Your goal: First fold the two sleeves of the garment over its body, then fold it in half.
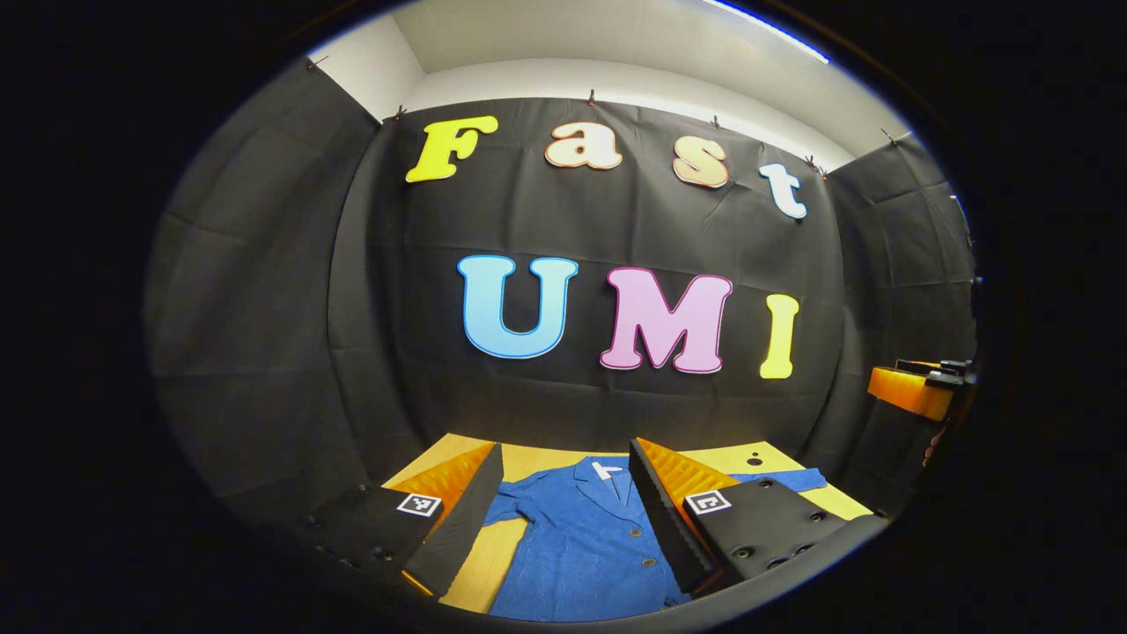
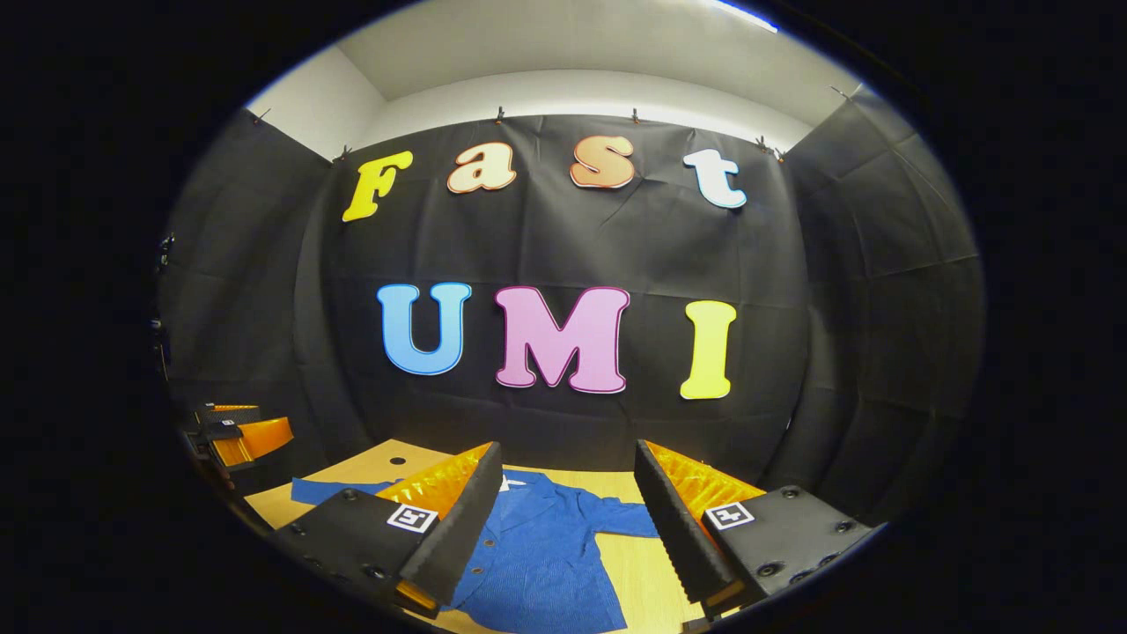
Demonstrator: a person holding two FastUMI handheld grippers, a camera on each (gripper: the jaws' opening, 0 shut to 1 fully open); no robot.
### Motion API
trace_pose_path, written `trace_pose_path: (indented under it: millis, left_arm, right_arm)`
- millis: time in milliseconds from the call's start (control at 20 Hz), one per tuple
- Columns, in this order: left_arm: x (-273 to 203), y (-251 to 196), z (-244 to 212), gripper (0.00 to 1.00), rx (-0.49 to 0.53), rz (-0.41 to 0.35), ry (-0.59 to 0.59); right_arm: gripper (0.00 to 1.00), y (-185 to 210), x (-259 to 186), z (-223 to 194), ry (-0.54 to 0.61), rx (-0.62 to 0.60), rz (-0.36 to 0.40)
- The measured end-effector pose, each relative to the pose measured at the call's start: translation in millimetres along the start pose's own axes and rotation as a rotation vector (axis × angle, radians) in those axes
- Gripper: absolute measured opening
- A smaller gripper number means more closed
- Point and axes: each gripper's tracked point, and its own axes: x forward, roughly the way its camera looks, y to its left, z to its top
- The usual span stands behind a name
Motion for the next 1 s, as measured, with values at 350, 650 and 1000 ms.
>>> trace_pose_path:
  millis: [350,650,1000]
  left_arm:
    - [4.0,-3.3,3.0,0.83,-0.001,-0.003,-0.006]
    - [10.2,-5.8,7.0,0.83,-0.028,0.001,-0.015]
    - [16.2,-0.6,3.3,0.82,-0.034,0.005,-0.004]
  right_arm:
    - [0.95,-13.6,3.5,-4.0,0.015,0.025,-0.031]
    - [0.95,-26.2,8.8,-4.6,0.021,0.026,-0.059]
    - [0.95,-34.9,16.2,6.7,-0.012,-0.03,-0.063]
